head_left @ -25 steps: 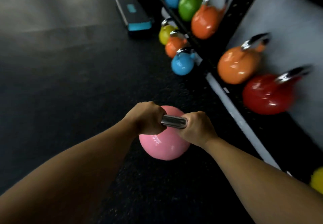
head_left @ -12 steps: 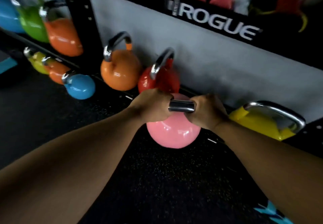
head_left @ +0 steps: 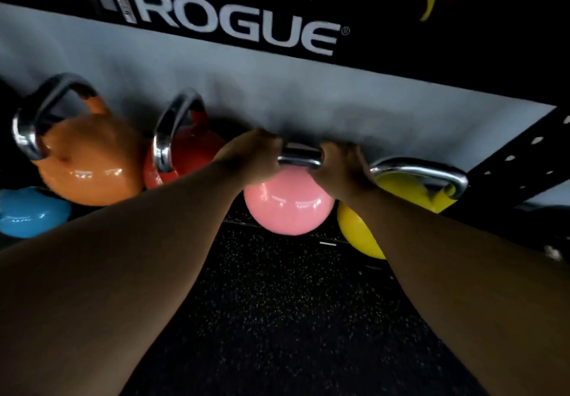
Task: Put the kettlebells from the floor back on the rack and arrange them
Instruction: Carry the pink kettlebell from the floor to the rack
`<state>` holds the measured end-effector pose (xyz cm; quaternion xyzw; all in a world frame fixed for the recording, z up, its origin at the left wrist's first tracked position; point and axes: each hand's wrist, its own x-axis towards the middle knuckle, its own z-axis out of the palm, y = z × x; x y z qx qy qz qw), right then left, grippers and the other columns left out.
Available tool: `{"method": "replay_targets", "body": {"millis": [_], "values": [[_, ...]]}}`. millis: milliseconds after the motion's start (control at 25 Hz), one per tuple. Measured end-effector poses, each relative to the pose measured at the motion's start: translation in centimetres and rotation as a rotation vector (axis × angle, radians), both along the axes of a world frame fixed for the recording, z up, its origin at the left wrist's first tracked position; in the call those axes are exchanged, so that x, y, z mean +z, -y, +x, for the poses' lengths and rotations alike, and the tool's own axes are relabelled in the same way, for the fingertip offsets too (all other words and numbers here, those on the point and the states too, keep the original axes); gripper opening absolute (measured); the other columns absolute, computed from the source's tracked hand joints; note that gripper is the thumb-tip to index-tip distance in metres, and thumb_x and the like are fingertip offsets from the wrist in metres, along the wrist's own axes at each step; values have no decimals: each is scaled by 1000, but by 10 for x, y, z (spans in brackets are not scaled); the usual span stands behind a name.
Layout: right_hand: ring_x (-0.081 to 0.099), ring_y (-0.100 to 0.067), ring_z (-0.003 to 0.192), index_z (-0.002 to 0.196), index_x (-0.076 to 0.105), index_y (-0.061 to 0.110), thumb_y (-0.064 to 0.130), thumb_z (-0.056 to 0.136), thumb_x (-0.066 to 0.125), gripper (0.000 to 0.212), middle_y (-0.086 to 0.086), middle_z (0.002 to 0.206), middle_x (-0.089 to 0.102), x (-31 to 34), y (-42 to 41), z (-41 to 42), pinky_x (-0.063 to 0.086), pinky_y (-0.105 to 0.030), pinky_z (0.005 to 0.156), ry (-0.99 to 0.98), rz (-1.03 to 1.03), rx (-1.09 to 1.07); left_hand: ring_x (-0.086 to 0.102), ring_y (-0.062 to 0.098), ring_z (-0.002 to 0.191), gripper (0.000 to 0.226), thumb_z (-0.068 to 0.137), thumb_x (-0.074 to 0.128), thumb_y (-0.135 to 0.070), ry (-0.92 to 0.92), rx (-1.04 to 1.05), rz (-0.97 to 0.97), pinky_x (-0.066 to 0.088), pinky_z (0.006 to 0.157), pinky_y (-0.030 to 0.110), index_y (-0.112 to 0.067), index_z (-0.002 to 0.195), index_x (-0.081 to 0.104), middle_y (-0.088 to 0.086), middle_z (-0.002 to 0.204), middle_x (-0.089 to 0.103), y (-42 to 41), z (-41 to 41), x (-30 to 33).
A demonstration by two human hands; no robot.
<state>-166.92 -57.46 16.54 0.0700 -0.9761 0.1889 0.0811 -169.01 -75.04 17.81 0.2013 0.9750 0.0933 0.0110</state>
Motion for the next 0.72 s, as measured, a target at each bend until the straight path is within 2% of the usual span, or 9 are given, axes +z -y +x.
{"method": "replay_targets", "body": {"millis": [200, 400, 560, 640, 720], "values": [[65, -38, 98, 94, 67, 14, 17, 78, 54, 20, -19, 98, 72, -2, -4, -38, 49, -34, 76, 52, -71, -111, 63, 42, 98, 27, 75, 54, -8, 121, 131, 146, 52, 79, 43, -13, 100, 63, 24, 99, 66, -13, -34, 2], [66, -33, 100, 104, 65, 17, 19, 81, 60, 23, -16, 106, 71, -13, -16, -53, 47, -30, 74, 74, -139, -158, 62, 43, 99, 20, 76, 48, -3, 144, 171, 240, 51, 80, 47, -16, 86, 58, 25, 100, 64, -30, -45, 4], [65, -36, 99, 100, 62, 17, 21, 82, 61, 19, -18, 103, 70, -14, -20, -59, 43, -30, 71, 106, -108, -146, 65, 43, 94, 20, 80, 51, -9, 85, 173, 220, 54, 80, 47, -17, 94, 62, 21, 94, 68, -29, -51, -5], [61, -39, 104, 110, 58, 14, 23, 84, 63, 27, -21, 110, 65, -8, -22, -59, 43, -34, 76, 187, -62, -113, 65, 42, 94, 17, 80, 61, -19, 49, 145, 168, 53, 76, 44, -17, 98, 61, 18, 94, 68, -31, -53, -7], [54, -40, 111, 121, 51, 12, 30, 86, 64, 41, -22, 119, 55, -2, -20, -52, 43, -39, 85, 226, -45, -61, 62, 41, 96, 31, 80, 66, -21, 58, 105, 77, 50, 74, 42, -14, 107, 53, 19, 102, 65, -28, -54, -1]]}}
